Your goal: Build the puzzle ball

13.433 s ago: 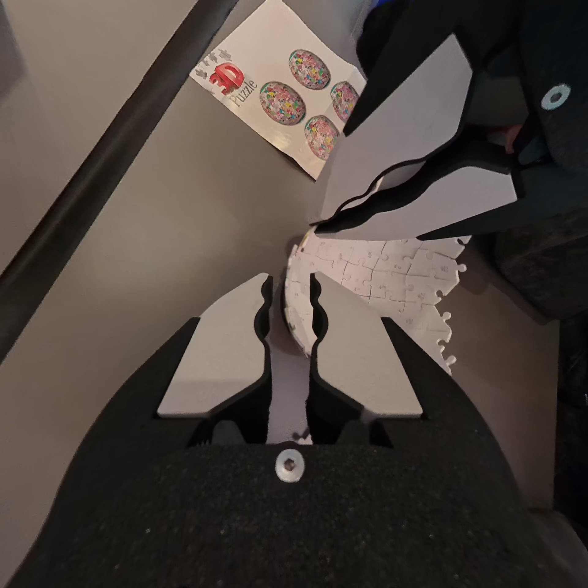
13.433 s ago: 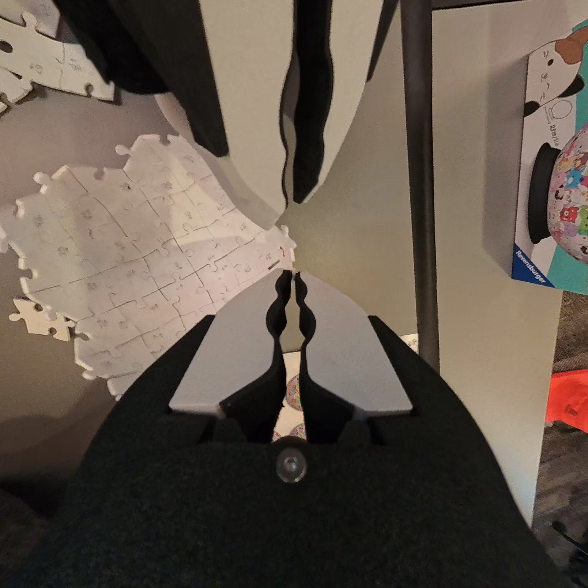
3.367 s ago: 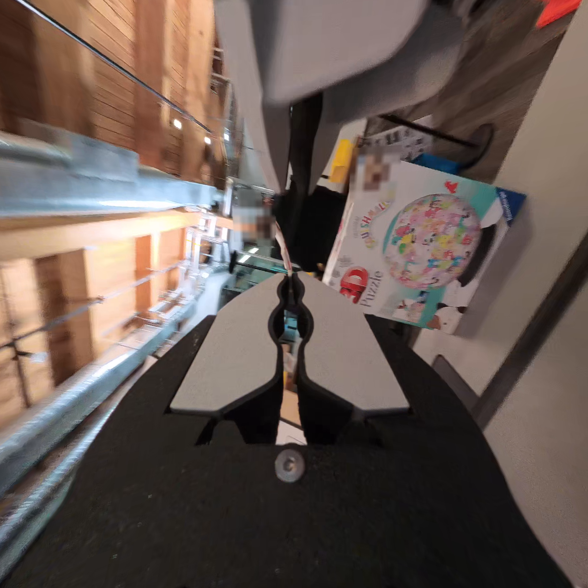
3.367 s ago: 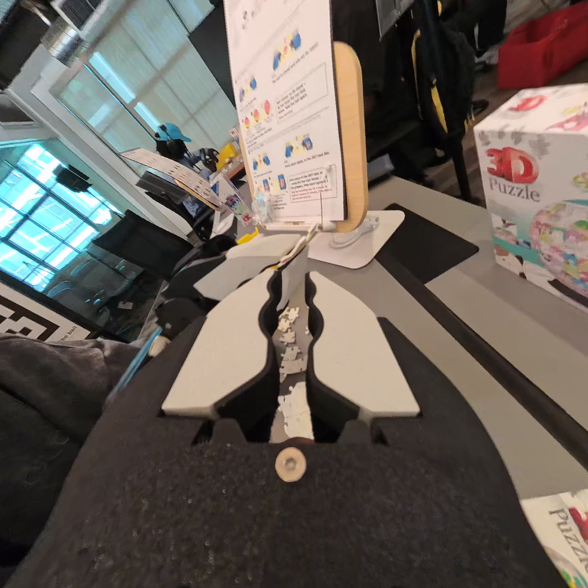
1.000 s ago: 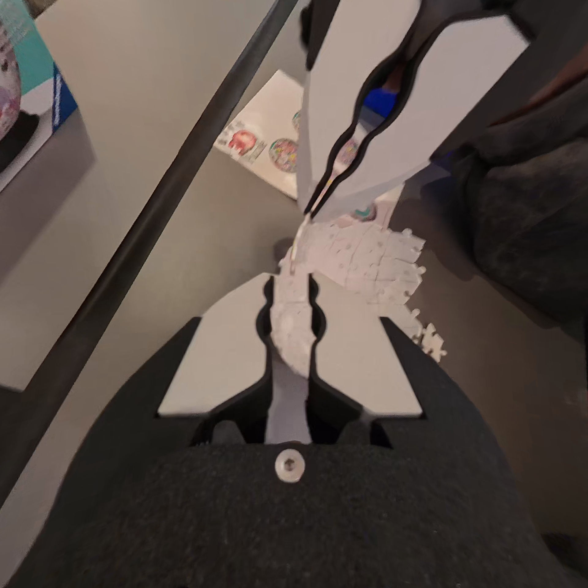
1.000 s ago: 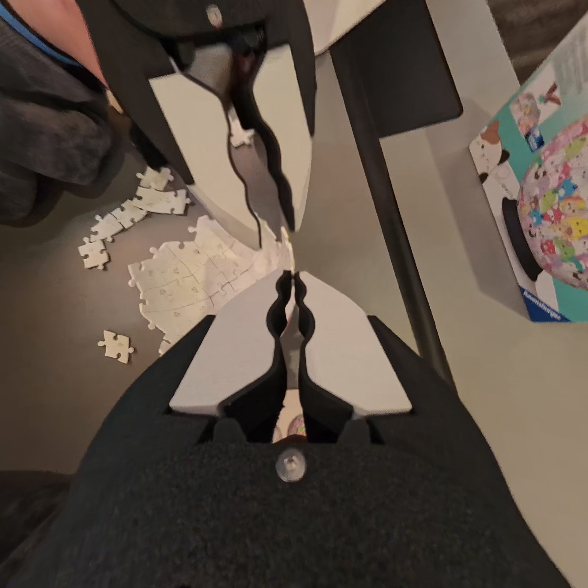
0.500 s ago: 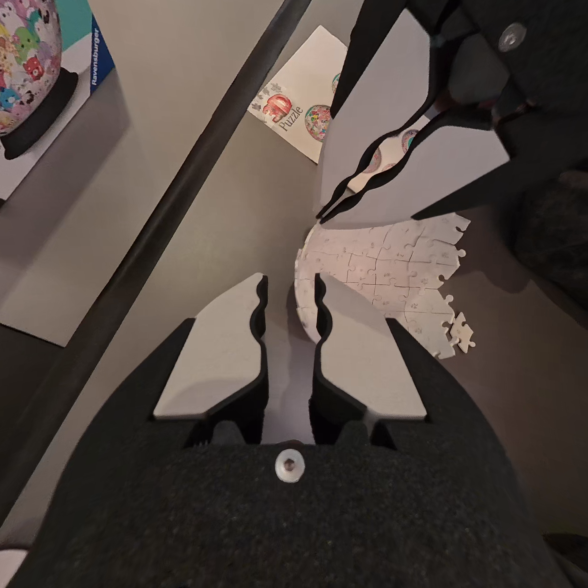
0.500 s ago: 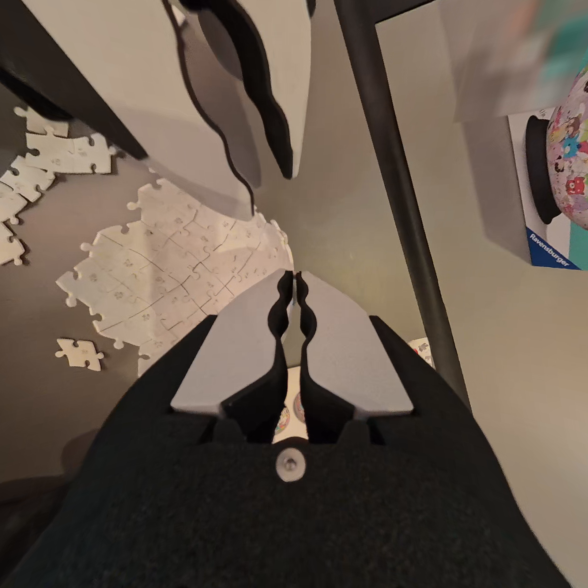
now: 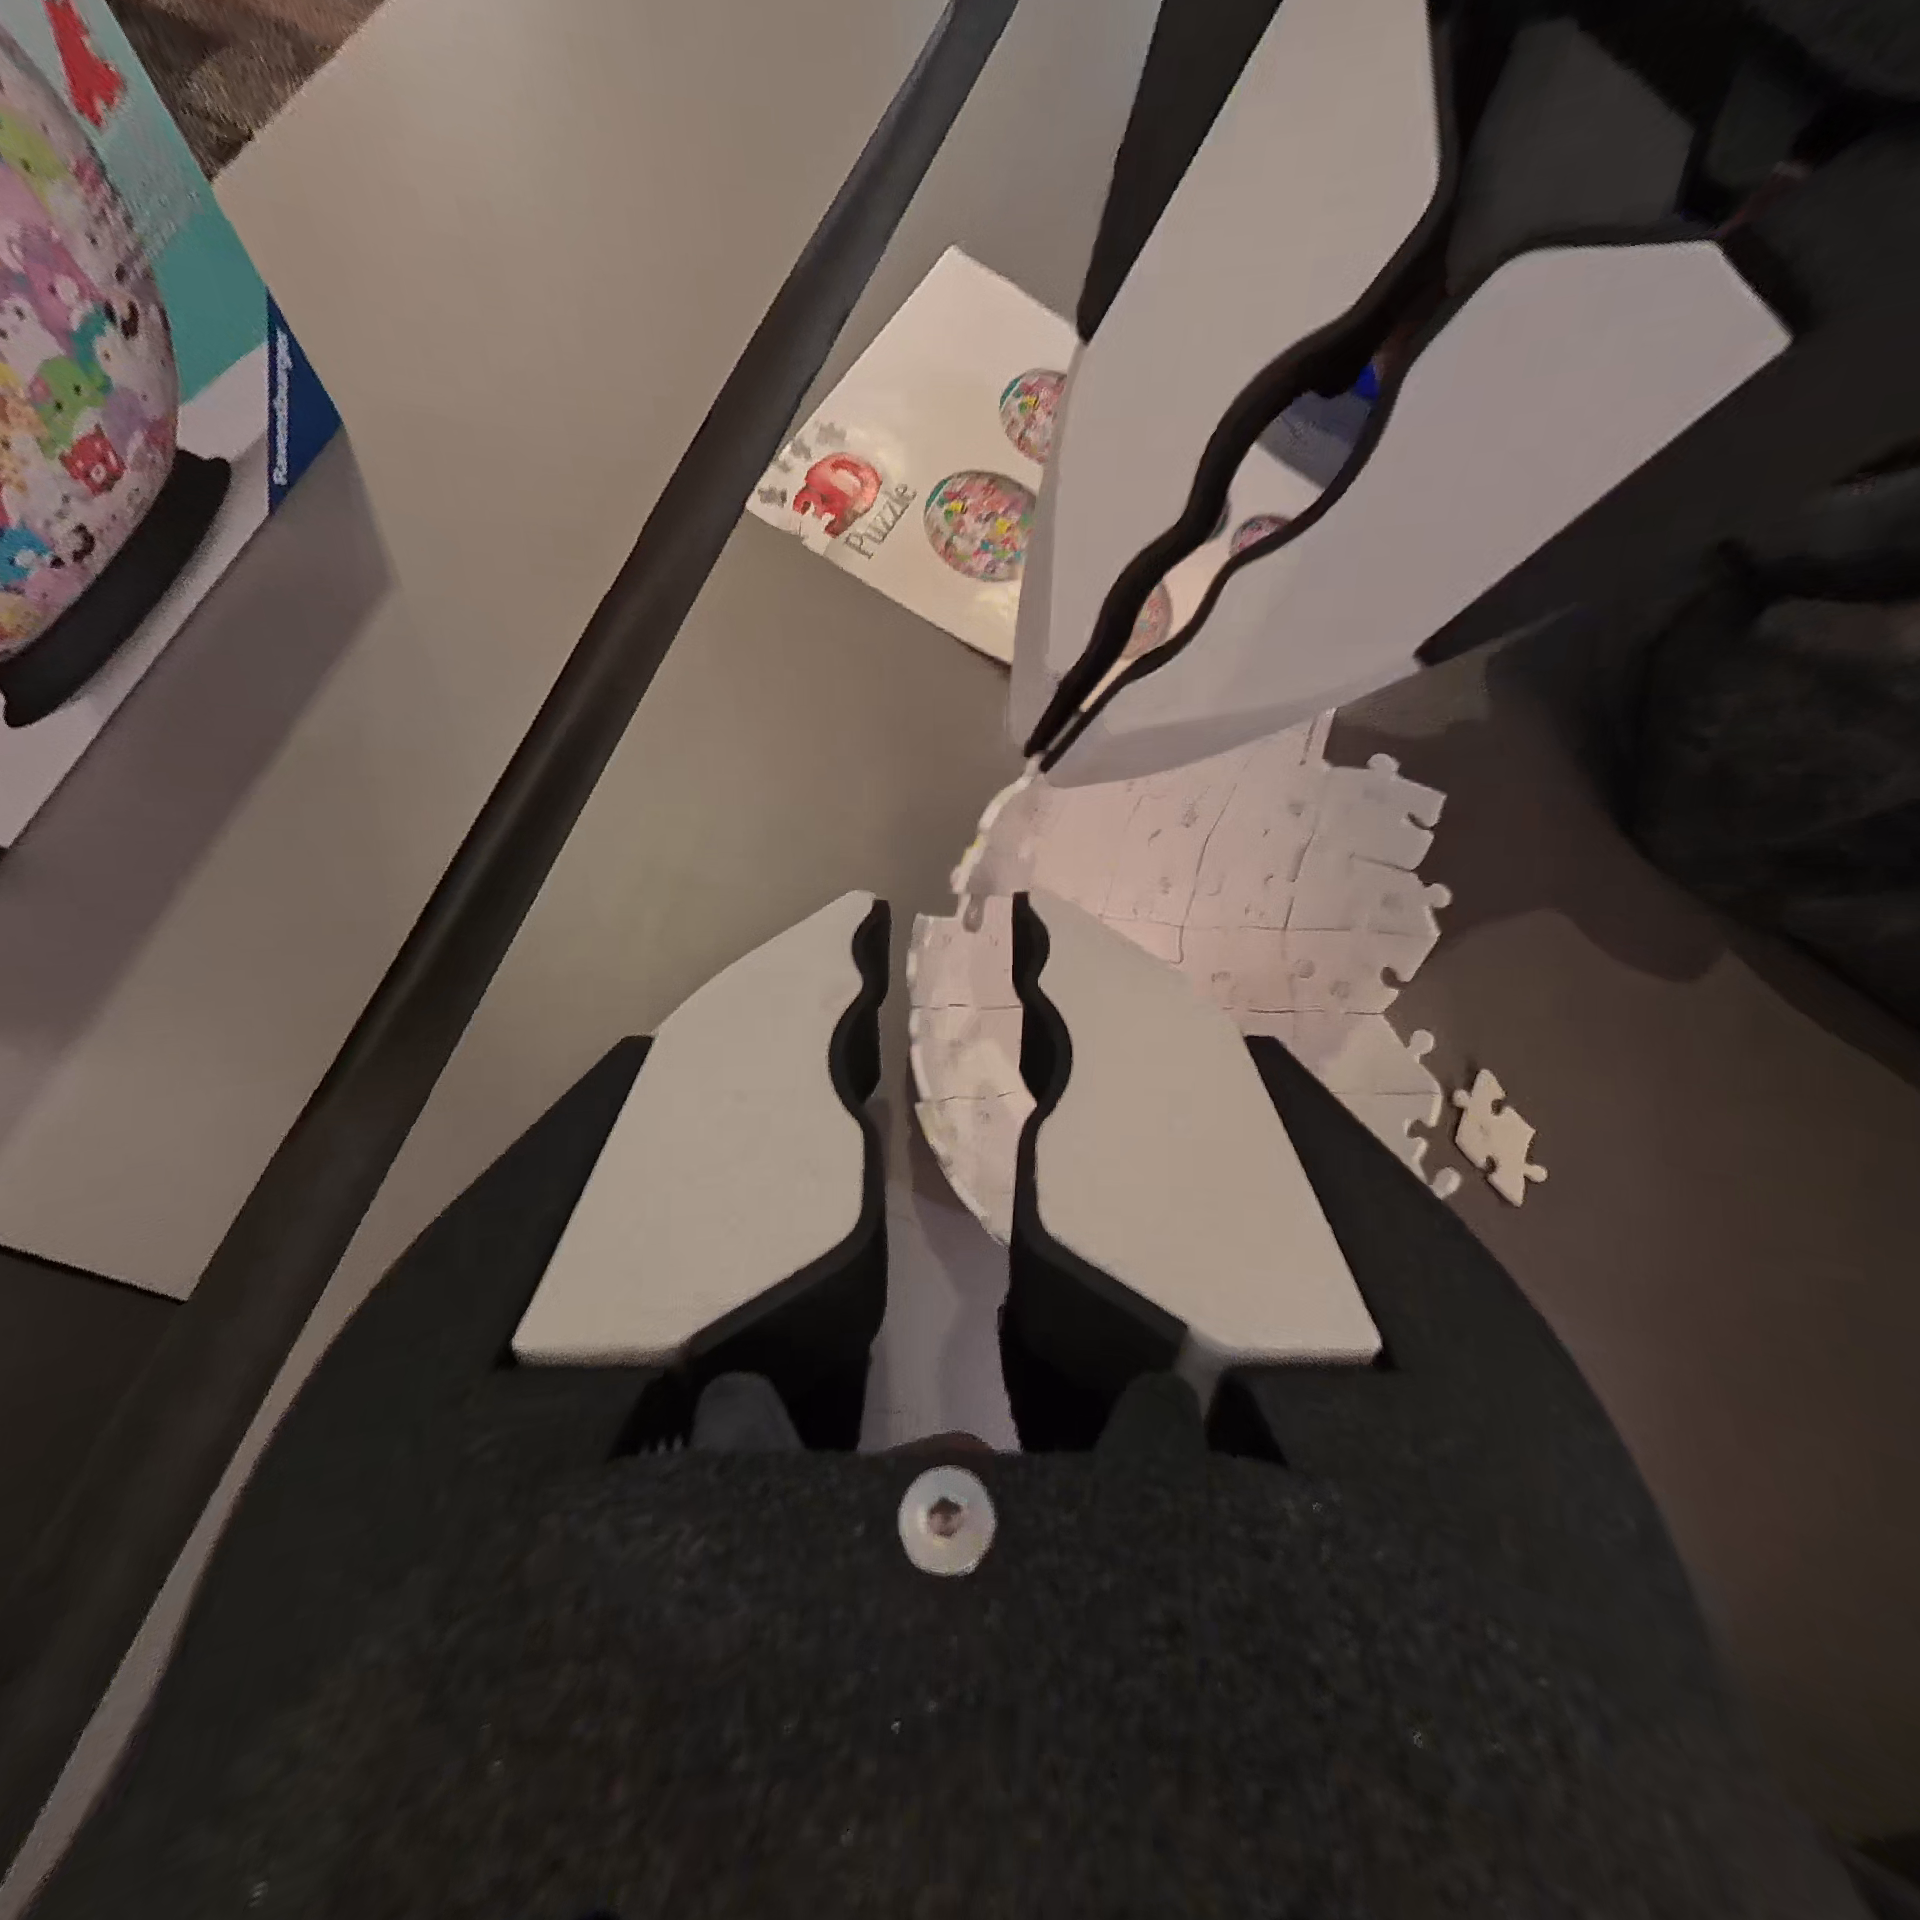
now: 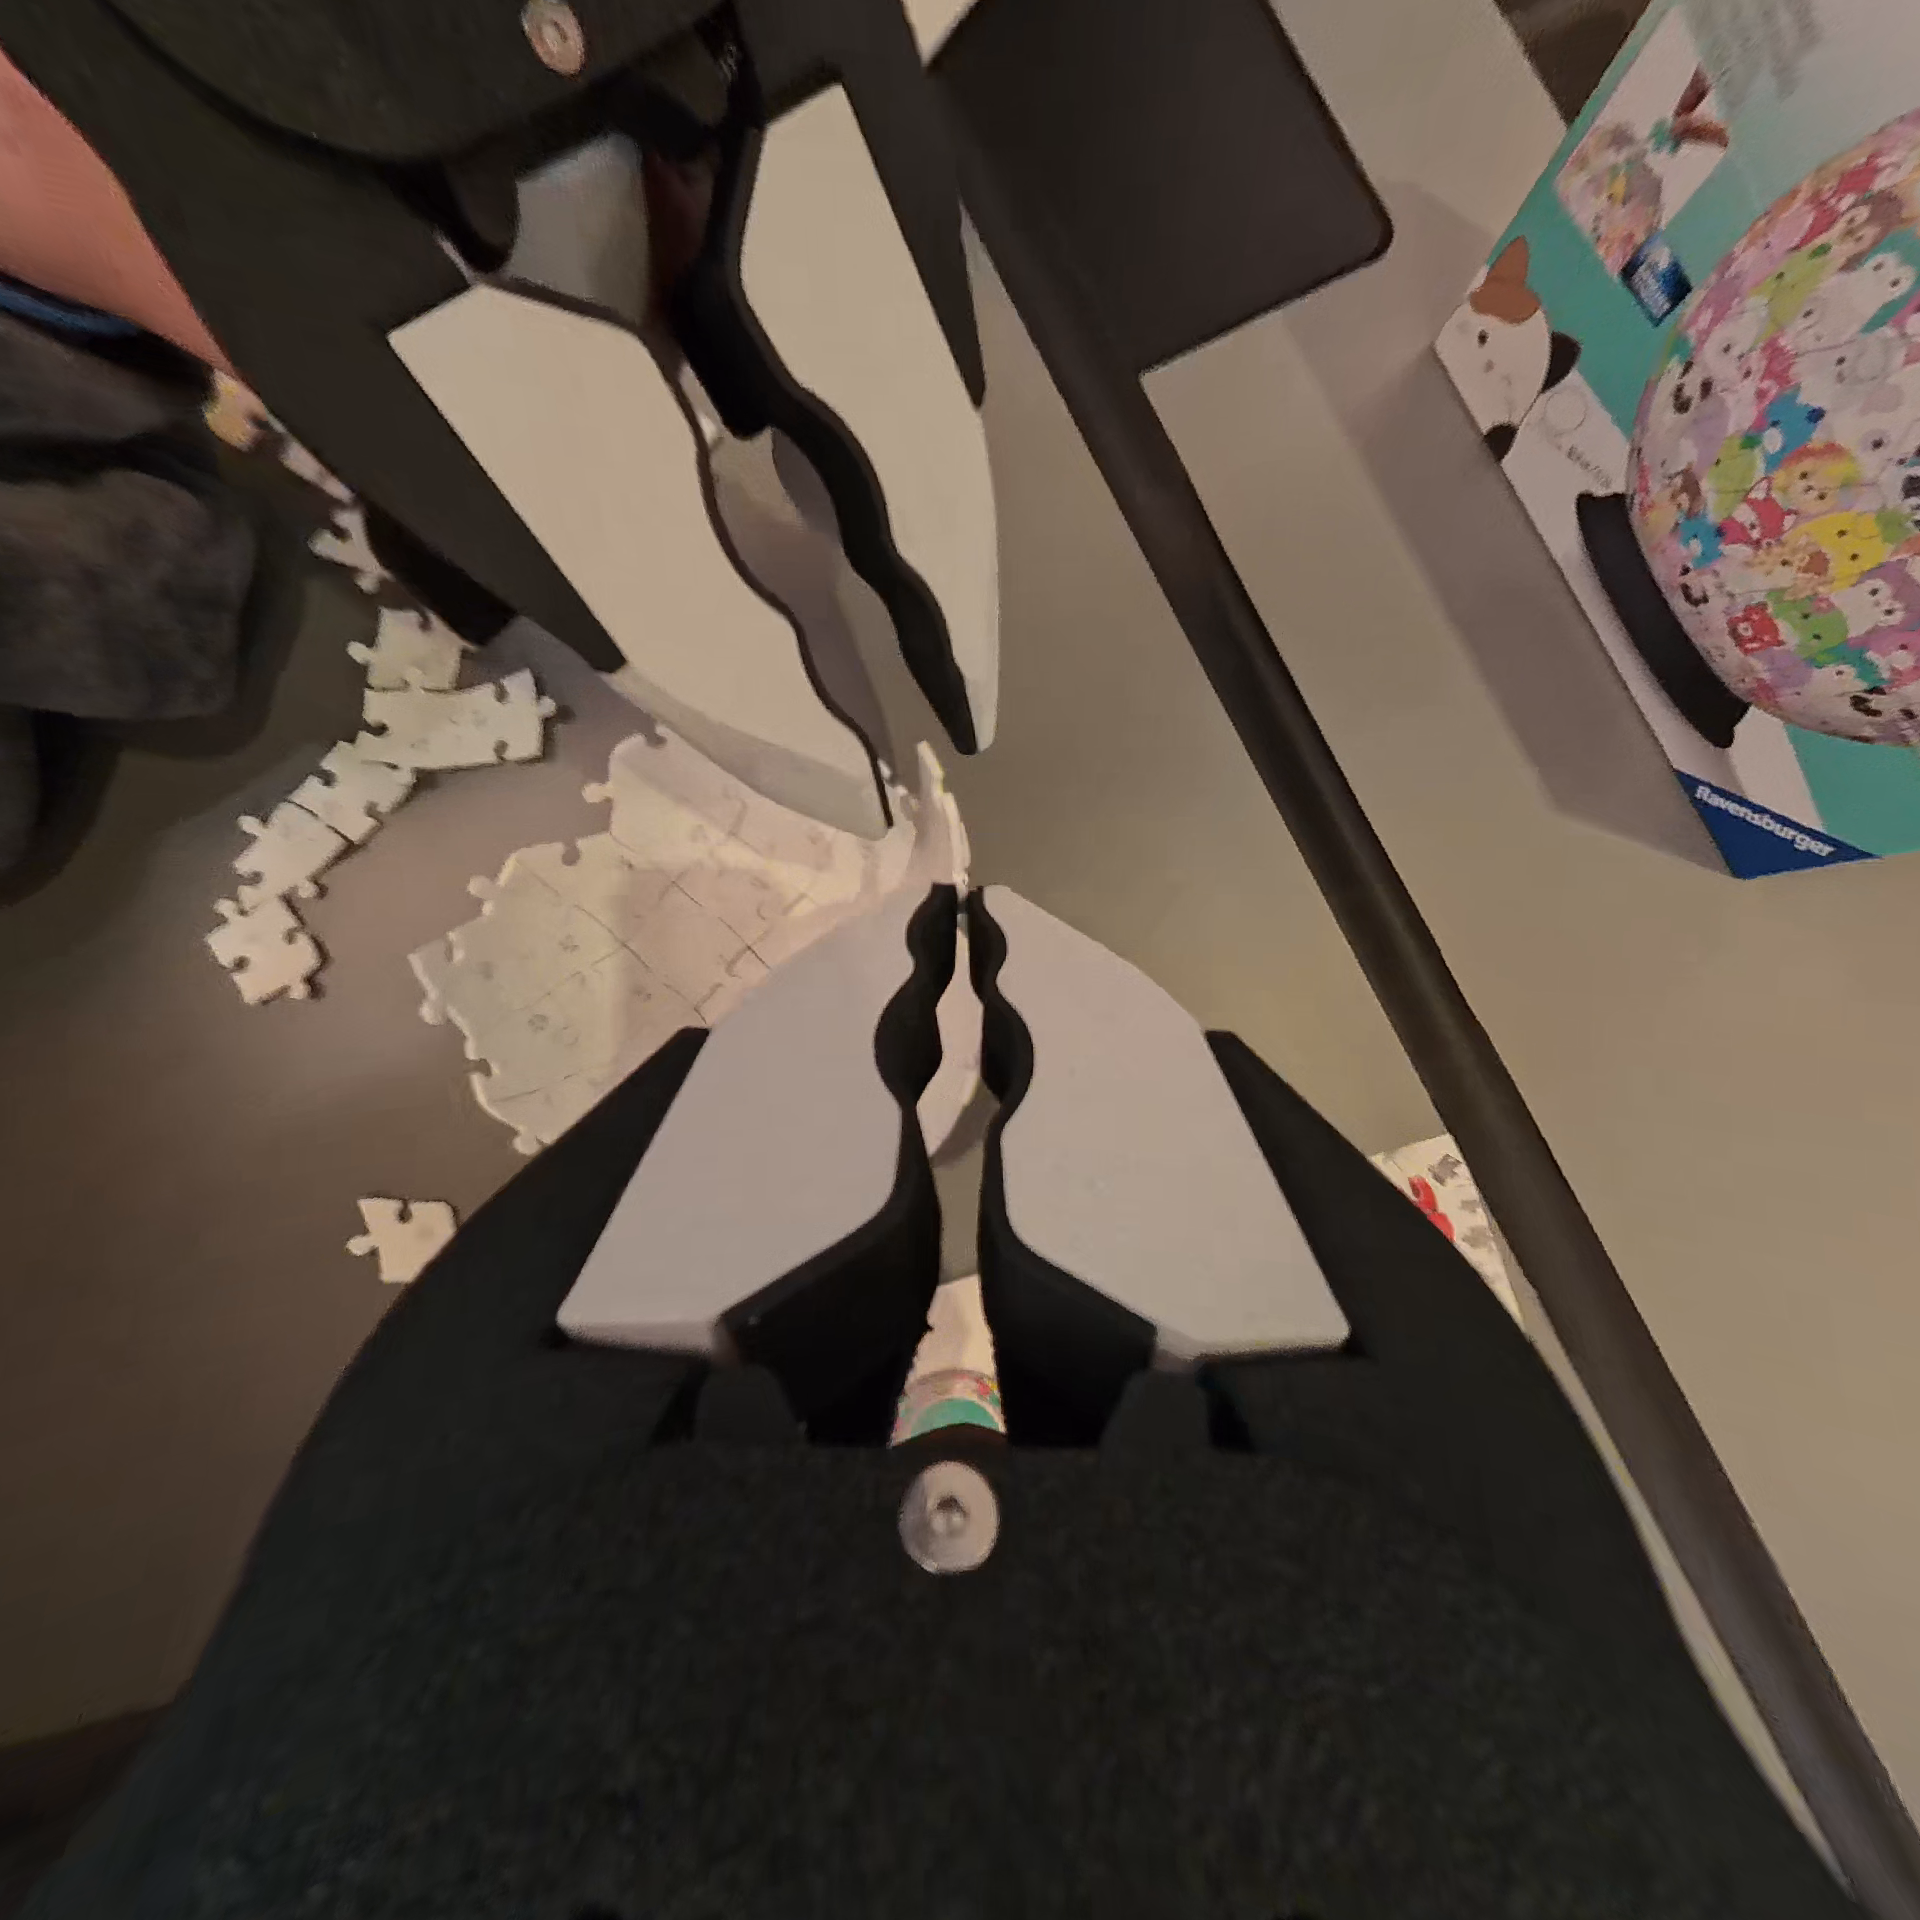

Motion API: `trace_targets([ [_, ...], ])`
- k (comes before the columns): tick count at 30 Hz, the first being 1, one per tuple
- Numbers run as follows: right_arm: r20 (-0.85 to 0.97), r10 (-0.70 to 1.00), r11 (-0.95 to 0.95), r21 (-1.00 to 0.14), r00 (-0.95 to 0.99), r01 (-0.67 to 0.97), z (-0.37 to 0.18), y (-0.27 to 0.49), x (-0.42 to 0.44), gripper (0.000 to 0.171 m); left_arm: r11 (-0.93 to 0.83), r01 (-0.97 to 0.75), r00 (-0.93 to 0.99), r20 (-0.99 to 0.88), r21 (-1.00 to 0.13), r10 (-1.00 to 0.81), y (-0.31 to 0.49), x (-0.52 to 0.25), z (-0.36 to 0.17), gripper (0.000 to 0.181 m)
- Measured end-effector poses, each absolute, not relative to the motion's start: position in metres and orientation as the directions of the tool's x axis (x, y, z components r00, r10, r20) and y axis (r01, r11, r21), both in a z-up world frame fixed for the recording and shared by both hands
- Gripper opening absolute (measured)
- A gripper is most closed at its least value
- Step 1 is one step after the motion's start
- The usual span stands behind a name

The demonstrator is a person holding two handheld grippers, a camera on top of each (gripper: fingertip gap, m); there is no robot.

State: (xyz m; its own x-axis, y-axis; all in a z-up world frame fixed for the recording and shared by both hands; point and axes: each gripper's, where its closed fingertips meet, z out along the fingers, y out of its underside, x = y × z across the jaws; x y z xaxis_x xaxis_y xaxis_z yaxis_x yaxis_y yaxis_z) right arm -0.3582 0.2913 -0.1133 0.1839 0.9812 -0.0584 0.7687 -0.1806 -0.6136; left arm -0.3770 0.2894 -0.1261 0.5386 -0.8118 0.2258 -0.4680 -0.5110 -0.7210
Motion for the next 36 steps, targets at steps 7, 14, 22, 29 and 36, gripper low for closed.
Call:
trace_targets([
  [7, -0.214, 0.965, -0.262, -0.757, 0.153, 0.598, -0.089, 0.288, -0.362, 0.002, -0.486, -0.355, 0.458, 0.304, -0.799, -0.835, 0.285, -0.366, -0.1, 0.005],
  [14, -0.033, 0.998, -0.06, -0.803, 0.057, 0.593, -0.085, 0.286, -0.36, 0.009, -0.496, -0.416, 0.458, 0.296, -0.762, -0.839, 0.28, -0.363, -0.107, 0.002],
  [22, 0.165, 0.986, 0.129, -0.738, -0.007, 0.662, -0.097, 0.284, -0.359, 0.007, -0.475, -0.476, 0.445, 0.263, -0.74, -0.856, 0.274, -0.354, -0.115, 0.002],
  [29, 0.196, 0.98, 0.161, -0.704, -0.029, 0.691, -0.1, 0.284, -0.36, 0.002, -0.467, -0.482, 0.474, 0.227, -0.742, -0.851, 0.279, -0.358, -0.117, 0.004],
  [36, 0.3, 0.948, 0.259, -0.522, -0.109, 0.812, -0.126, 0.289, -0.363, 0.002, -0.557, -0.451, 0.579, 0.247, -0.697, -0.777, 0.288, -0.397, -0.121, 0.025],
])
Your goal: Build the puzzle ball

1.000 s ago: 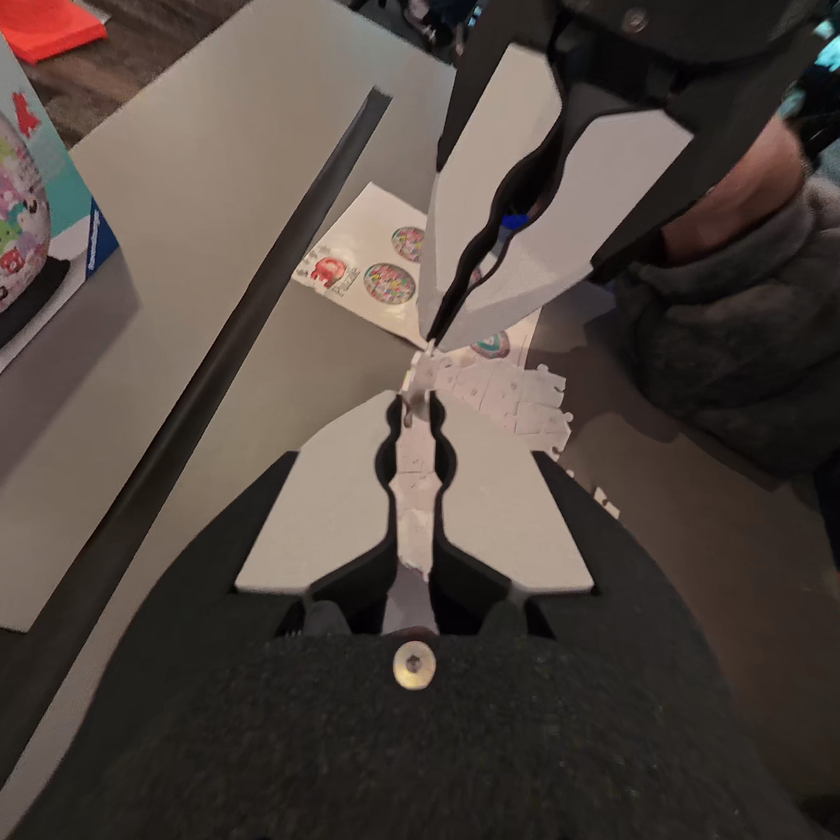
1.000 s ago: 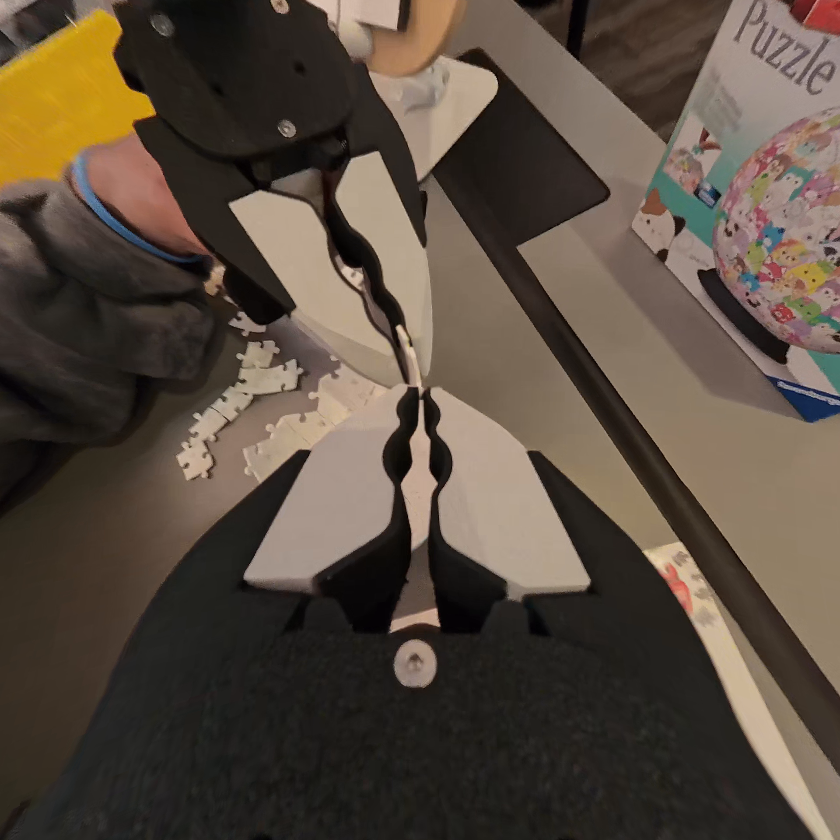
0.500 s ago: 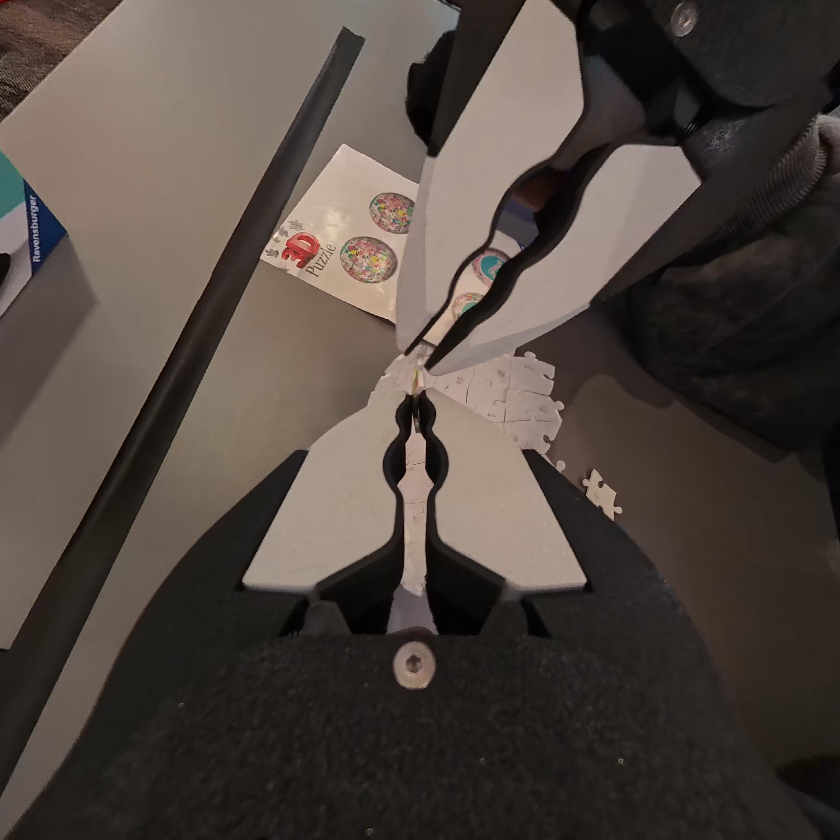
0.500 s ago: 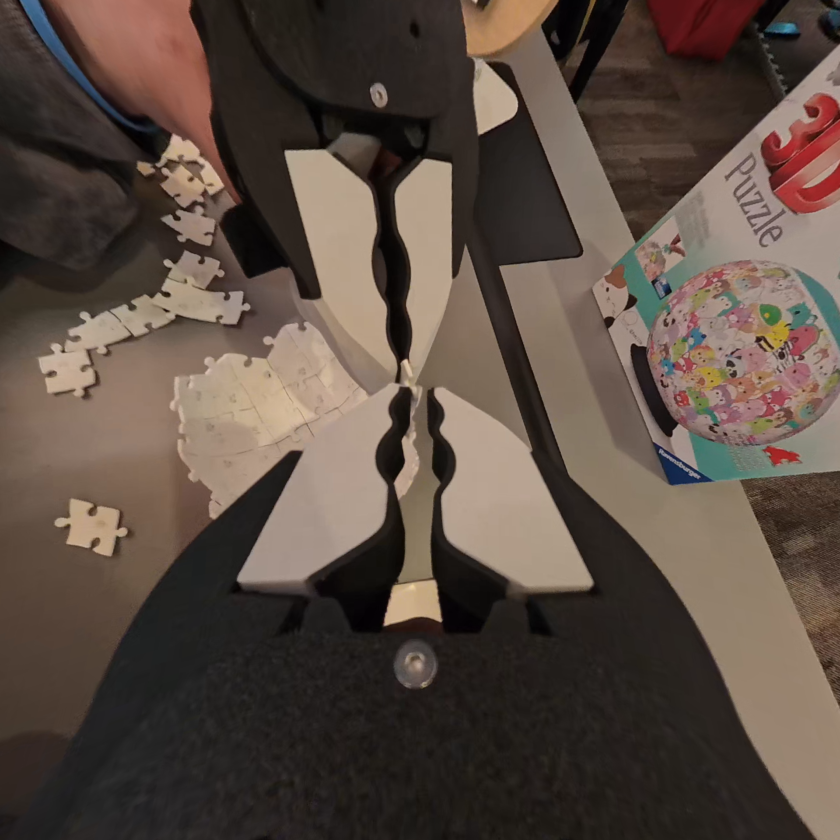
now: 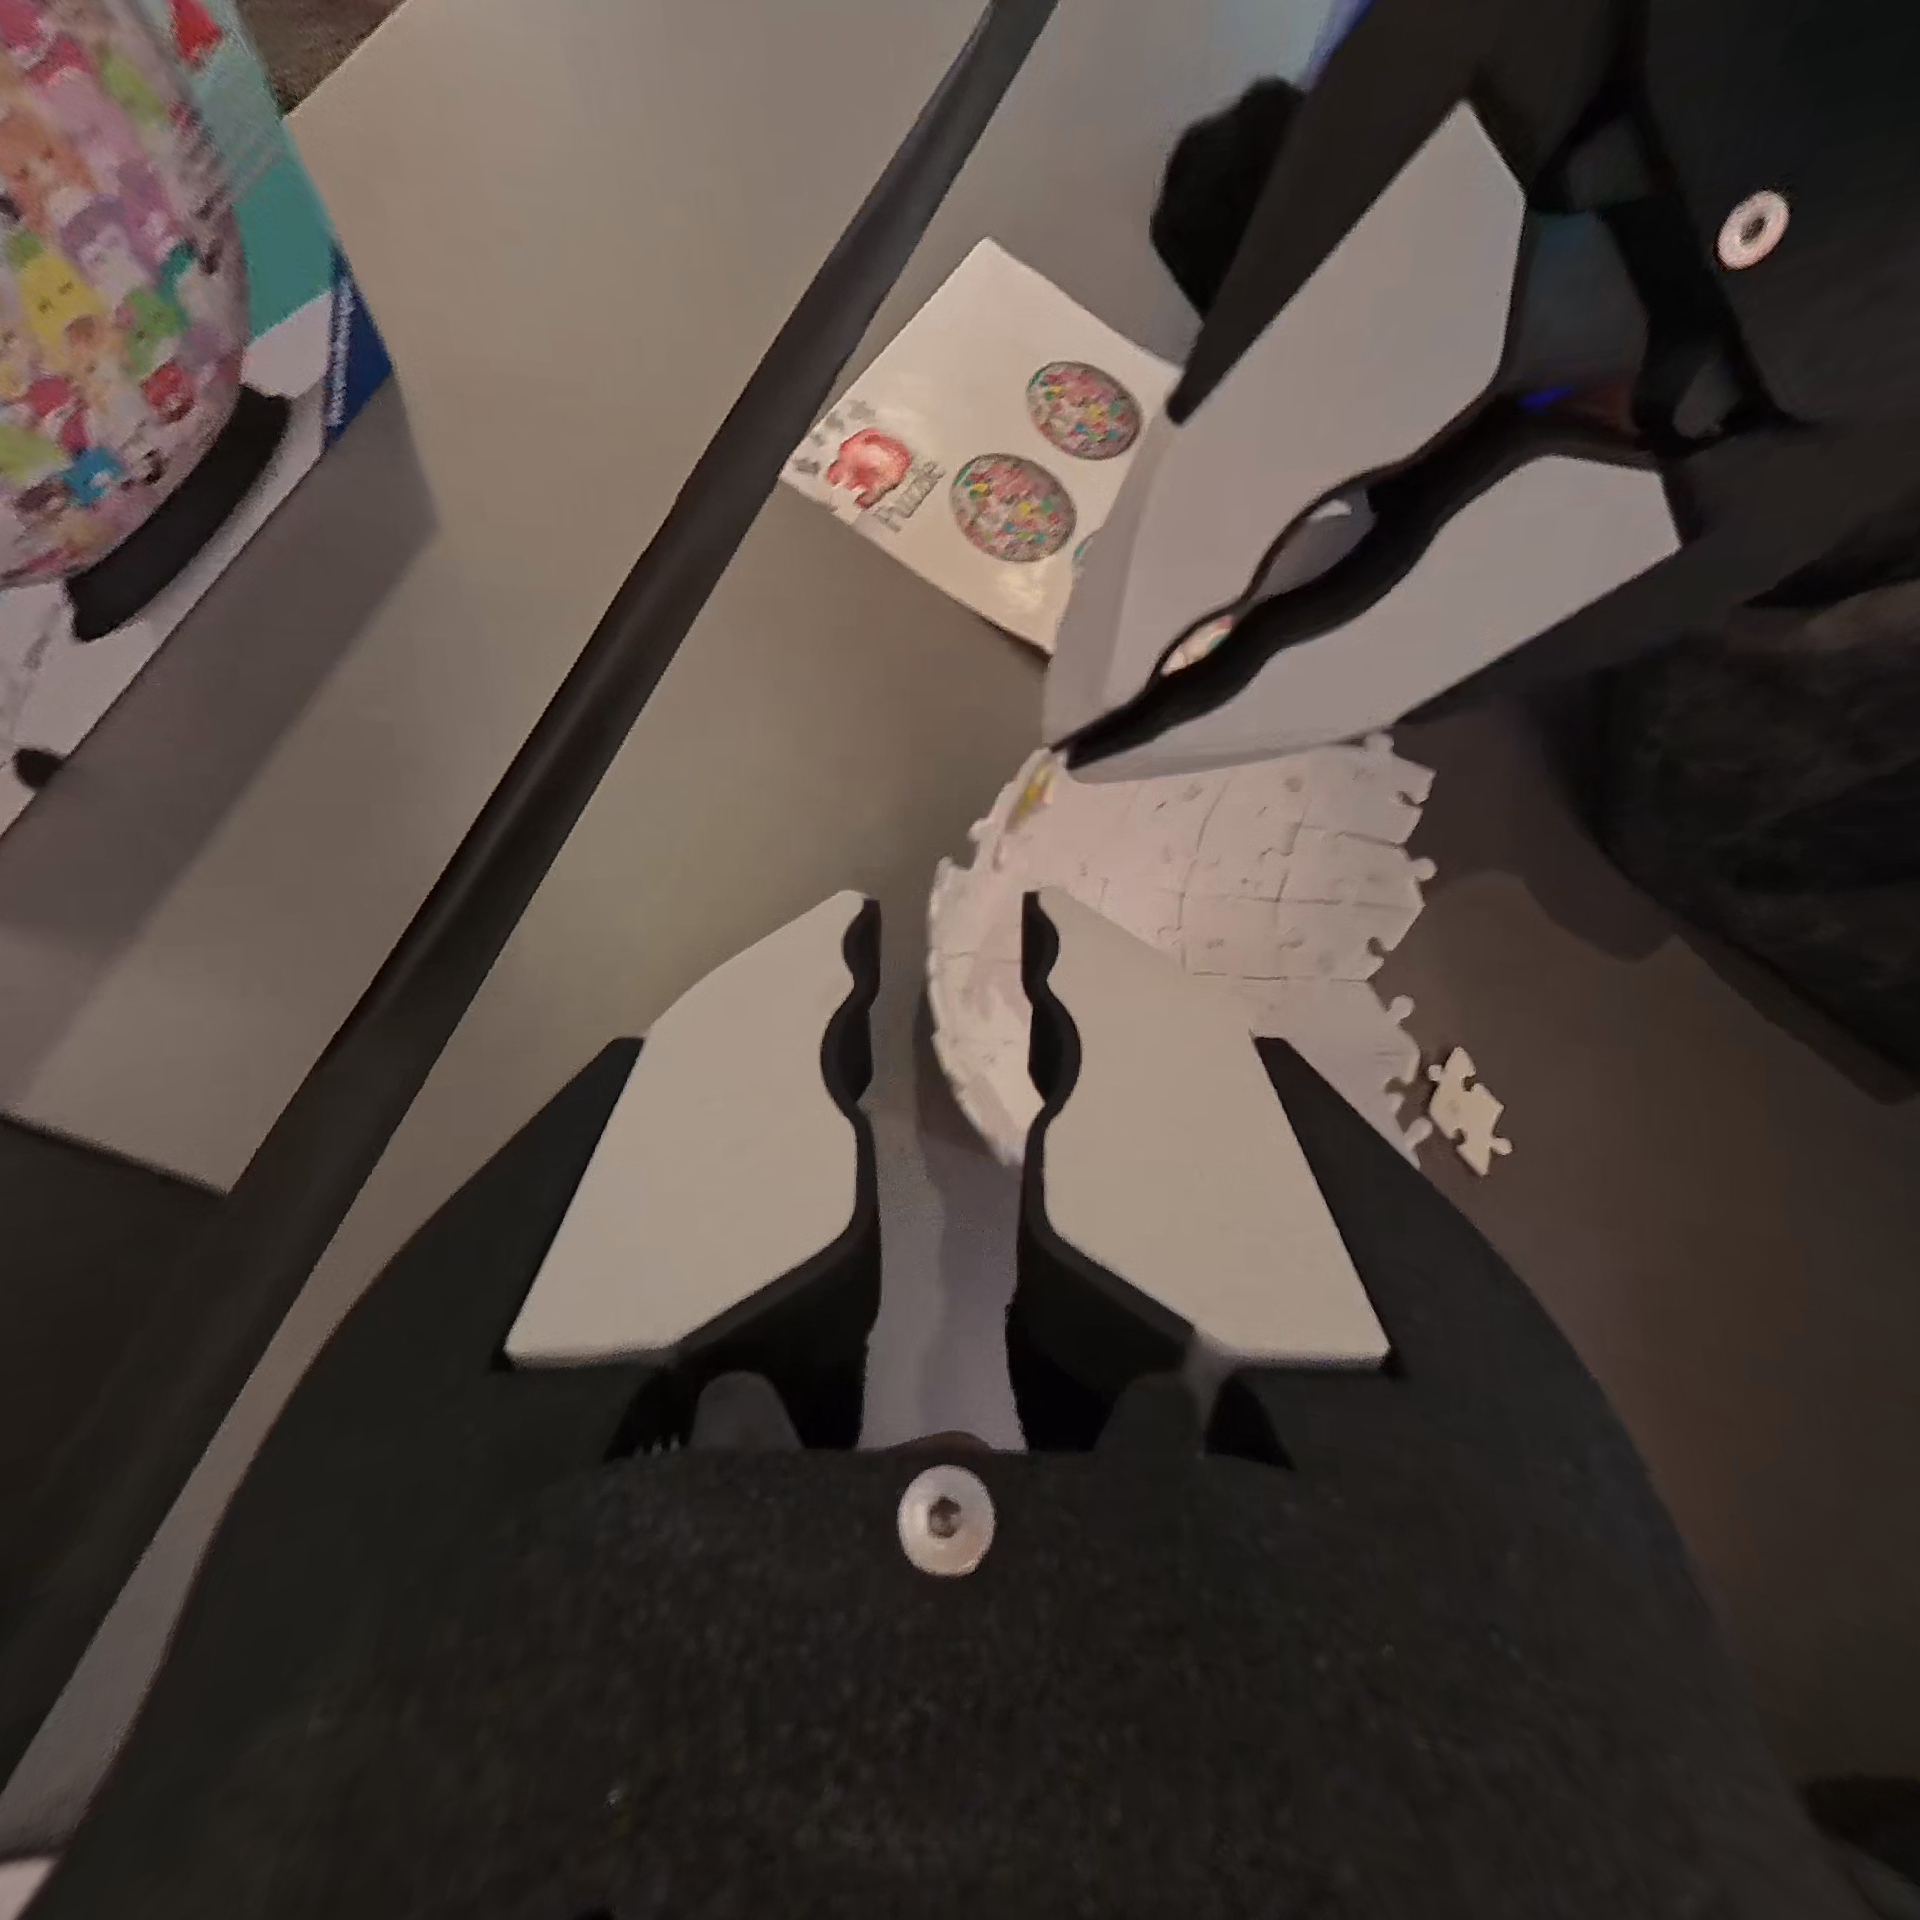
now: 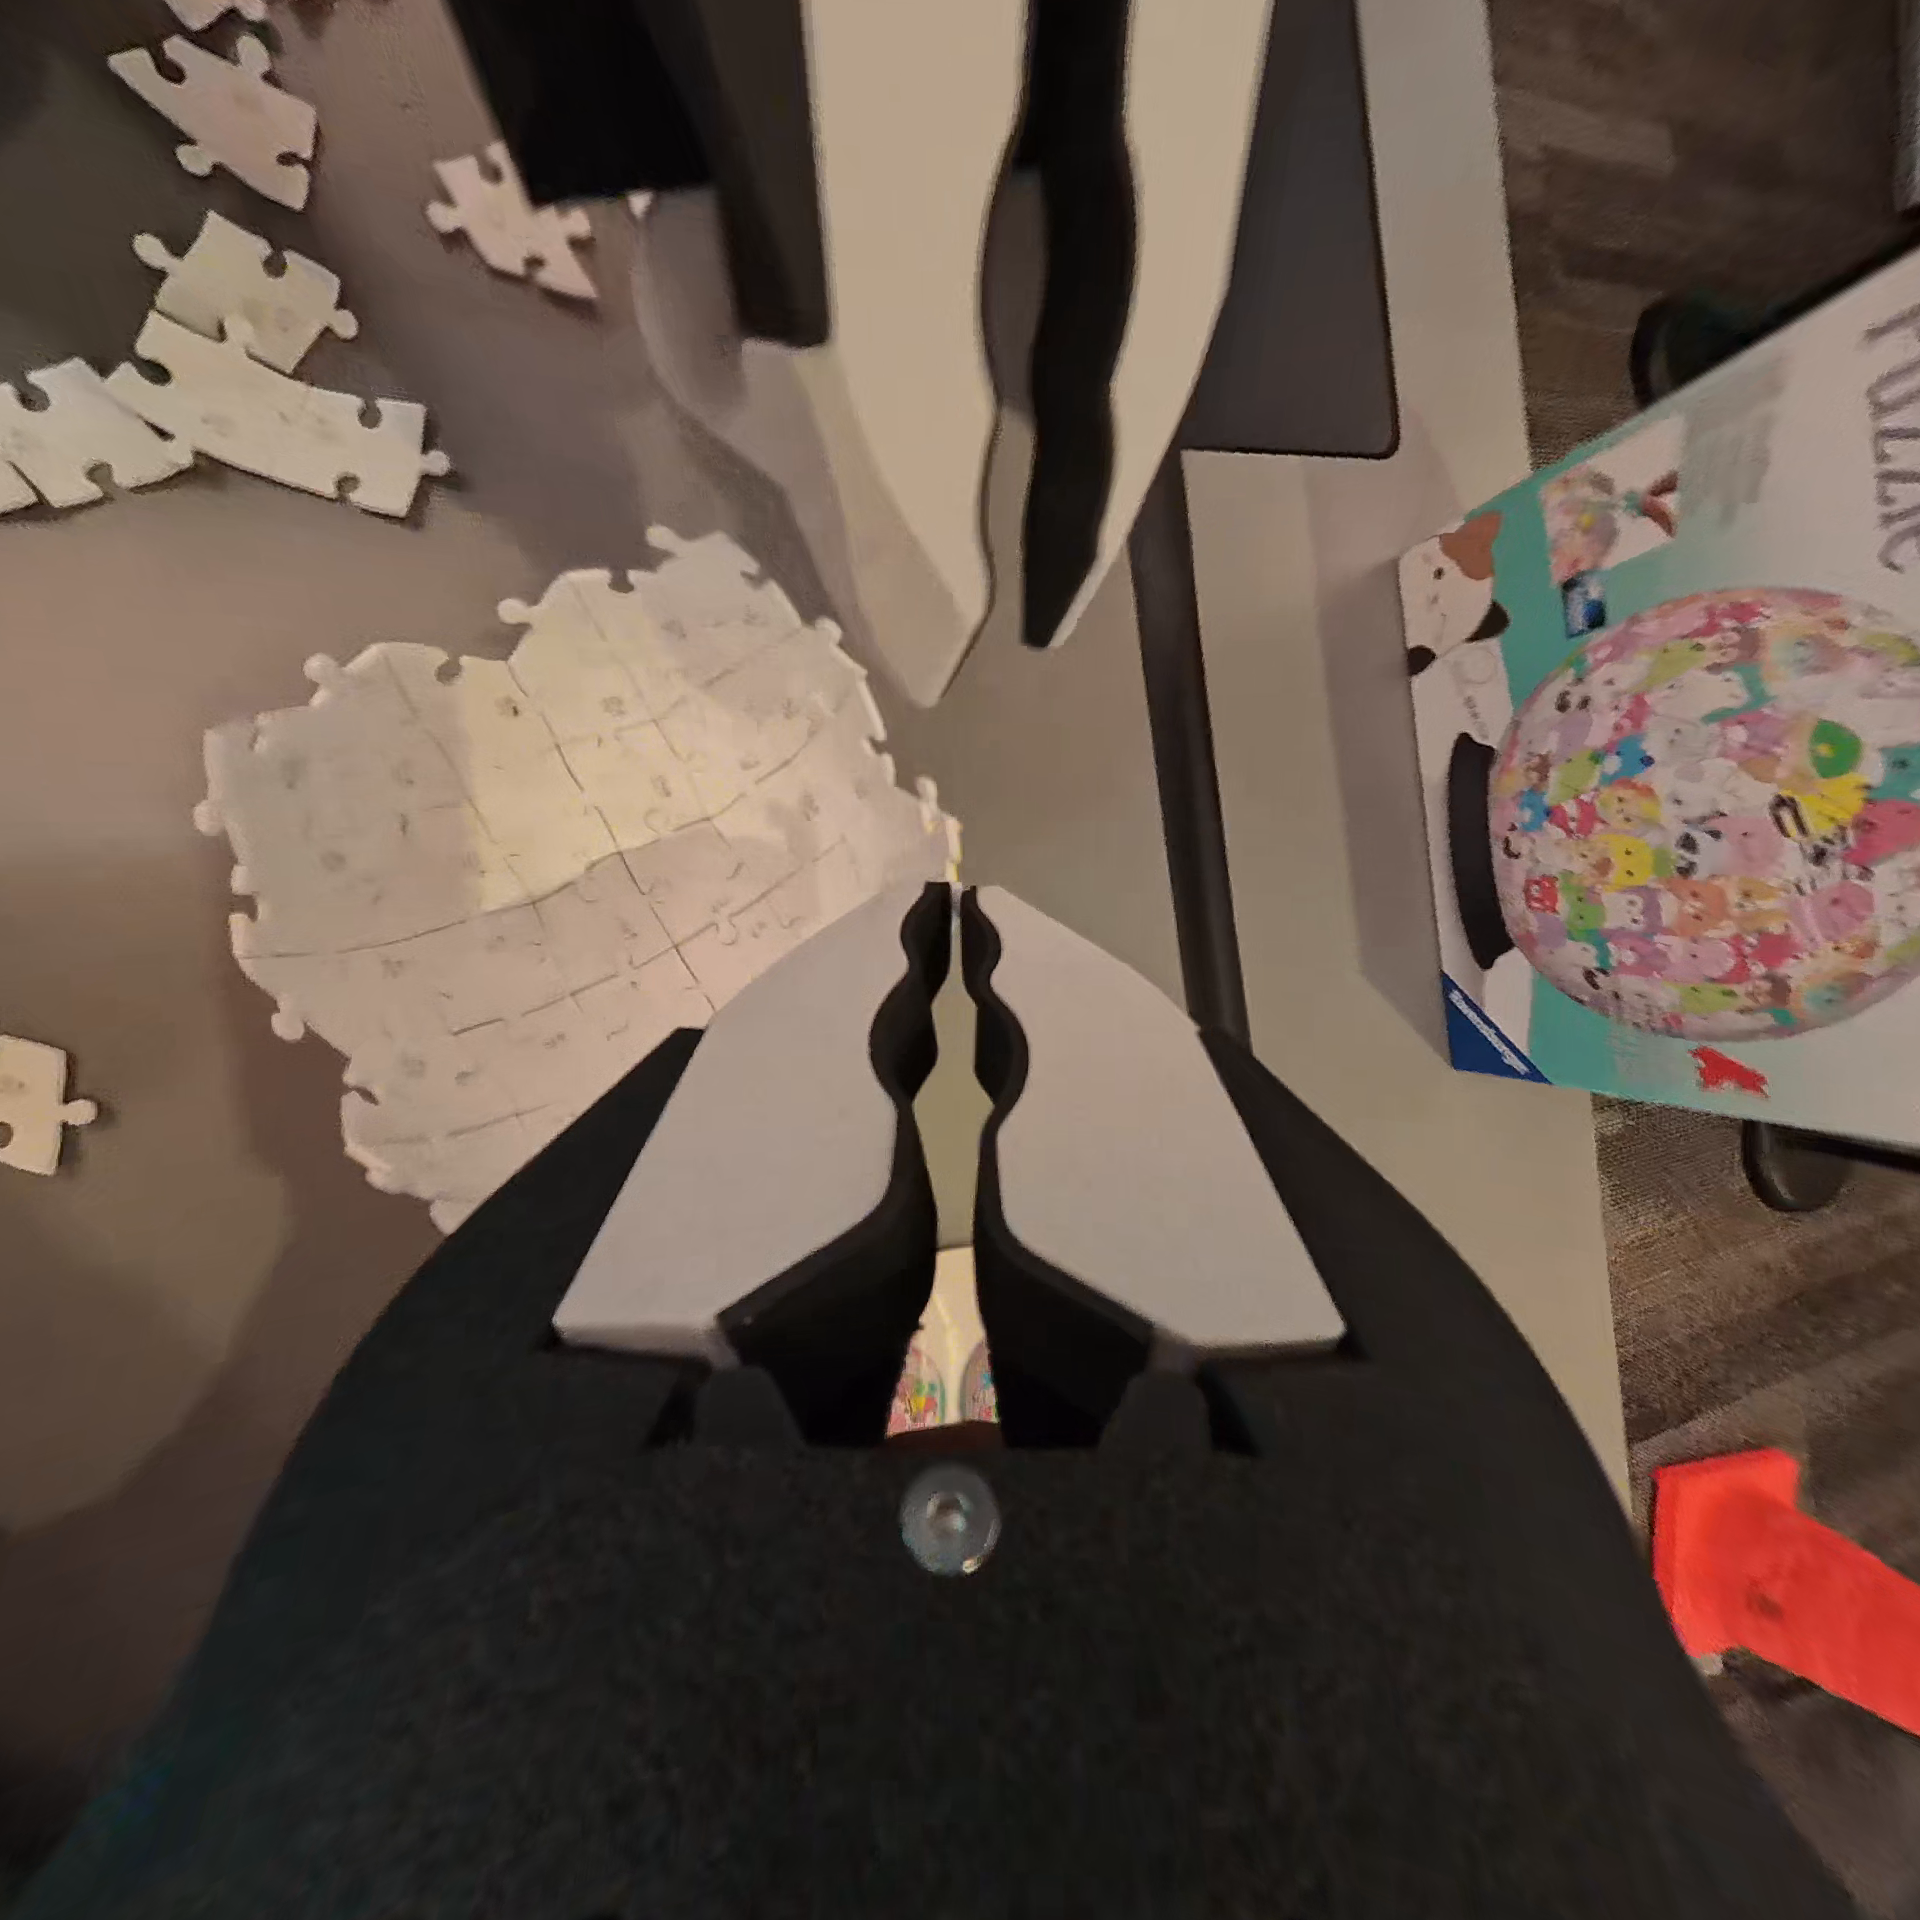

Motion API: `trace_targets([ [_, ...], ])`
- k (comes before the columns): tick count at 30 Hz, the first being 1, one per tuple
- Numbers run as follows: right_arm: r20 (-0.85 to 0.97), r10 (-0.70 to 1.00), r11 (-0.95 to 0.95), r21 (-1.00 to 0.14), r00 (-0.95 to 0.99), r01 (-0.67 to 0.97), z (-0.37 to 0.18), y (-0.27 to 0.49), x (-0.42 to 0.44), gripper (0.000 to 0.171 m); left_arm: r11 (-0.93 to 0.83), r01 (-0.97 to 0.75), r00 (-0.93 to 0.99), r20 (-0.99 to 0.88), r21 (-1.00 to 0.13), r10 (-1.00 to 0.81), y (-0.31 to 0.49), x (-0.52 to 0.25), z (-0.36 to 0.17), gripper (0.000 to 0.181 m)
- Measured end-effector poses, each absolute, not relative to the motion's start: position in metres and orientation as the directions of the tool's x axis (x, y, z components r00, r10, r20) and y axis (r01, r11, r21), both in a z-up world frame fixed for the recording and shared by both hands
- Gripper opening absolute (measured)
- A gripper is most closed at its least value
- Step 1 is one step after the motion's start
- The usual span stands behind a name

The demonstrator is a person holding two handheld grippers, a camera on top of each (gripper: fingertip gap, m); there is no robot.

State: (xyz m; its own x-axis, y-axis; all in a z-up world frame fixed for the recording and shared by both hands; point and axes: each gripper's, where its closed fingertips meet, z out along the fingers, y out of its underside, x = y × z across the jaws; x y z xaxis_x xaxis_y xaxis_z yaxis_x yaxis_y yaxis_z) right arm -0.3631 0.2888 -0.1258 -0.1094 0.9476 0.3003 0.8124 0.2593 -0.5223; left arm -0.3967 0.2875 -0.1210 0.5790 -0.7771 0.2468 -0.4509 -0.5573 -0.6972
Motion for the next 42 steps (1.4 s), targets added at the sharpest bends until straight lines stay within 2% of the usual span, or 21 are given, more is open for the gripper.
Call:
trace_targets([
  [5, 0.374, 0.915, 0.305, -0.397, -0.151, 0.866, -0.145, 0.292, -0.361, 0.002, -0.587, -0.425, 0.621, 0.25, -0.689, -0.743, 0.29, -0.417, -0.12, 0.024],
  [12, 0.389, 0.91, 0.283, -0.32, -0.146, 0.904, -0.152, 0.295, -0.359, 0.002, -0.598, -0.411, 0.623, 0.268, -0.688, -0.735, 0.29, -0.418, -0.118, 0.022],
  [33, 0.504, 0.845, 0.338, -0.245, -0.179, 0.909, -0.147, 0.306, -0.362, 0.002, -0.593, -0.475, 0.567, 0.29, -0.649, -0.771, 0.282, -0.396, -0.136, 0.022],
  [42, 0.5, 0.848, 0.324, -0.227, -0.176, 0.919, -0.15, 0.31, -0.361, 0.003, -0.594, -0.48, 0.556, 0.3, -0.645, -0.775, 0.283, -0.392, -0.14, 0.022],
])
